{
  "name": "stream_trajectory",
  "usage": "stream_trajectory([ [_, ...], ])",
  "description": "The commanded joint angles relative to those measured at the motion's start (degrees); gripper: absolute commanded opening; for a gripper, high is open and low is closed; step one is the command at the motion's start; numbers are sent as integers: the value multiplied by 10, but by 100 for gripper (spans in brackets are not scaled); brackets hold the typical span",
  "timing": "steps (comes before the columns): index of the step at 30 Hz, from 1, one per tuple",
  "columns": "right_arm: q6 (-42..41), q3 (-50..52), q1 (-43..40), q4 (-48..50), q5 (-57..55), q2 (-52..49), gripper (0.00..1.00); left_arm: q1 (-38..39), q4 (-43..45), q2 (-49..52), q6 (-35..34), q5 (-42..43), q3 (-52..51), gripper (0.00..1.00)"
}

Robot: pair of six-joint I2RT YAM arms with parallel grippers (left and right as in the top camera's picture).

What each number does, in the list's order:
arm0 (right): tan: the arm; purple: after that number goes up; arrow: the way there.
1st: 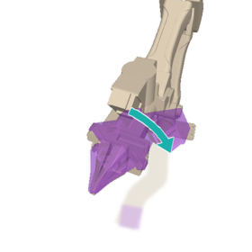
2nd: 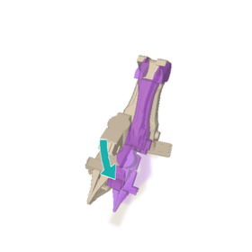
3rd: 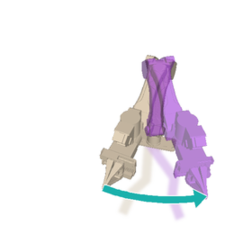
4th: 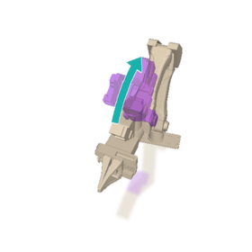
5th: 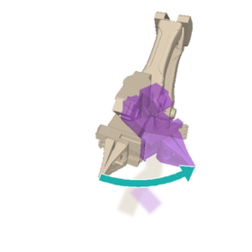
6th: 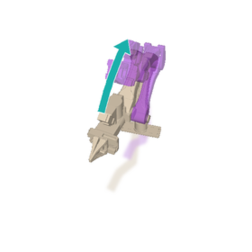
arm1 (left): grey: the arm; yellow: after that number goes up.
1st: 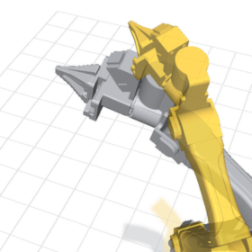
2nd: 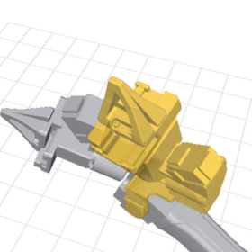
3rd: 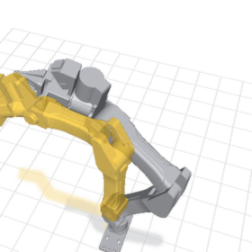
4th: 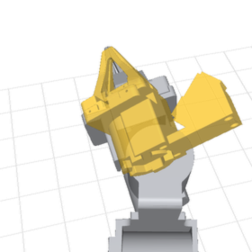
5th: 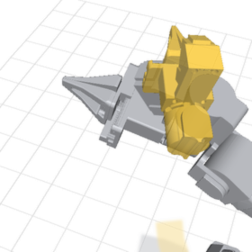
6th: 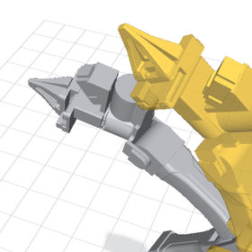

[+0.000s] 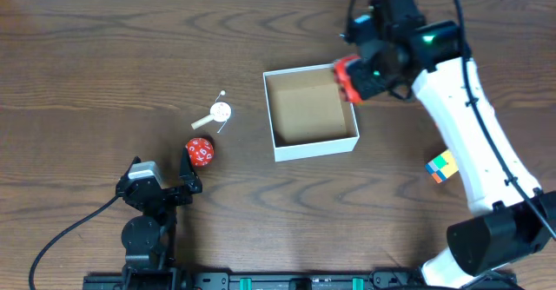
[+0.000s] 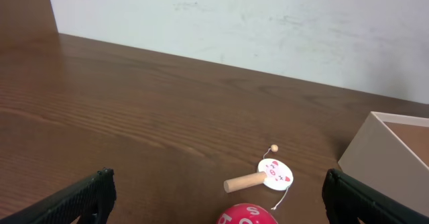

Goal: Pack container
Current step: 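Carry the fire truck left and lower it into the white box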

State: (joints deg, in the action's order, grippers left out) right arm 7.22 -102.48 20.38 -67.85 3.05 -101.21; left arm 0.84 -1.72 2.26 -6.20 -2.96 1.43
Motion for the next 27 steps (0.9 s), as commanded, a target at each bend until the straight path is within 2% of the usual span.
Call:
stream_trajectory([
  [1, -18, -16, 48, 23, 0, 1, 34, -3, -21, 2, -1, -6, -12, 98],
  [4, 26, -16, 84, 44, -19, 0, 29, -3, -21, 2, -1, -6, -12, 98],
  [10, 176, -16, 129, 52, -96, 0, 33, -3, -21, 2, -1, -6, -12, 98],
  [15, 265, -14, 127, 54, -100, -1, 34, -3, -21, 2, -1, -6, -12, 98],
  [27, 358, 51, 113, 117, -71, -2, 34, -3, -21, 2, -1, -6, -12, 98],
])
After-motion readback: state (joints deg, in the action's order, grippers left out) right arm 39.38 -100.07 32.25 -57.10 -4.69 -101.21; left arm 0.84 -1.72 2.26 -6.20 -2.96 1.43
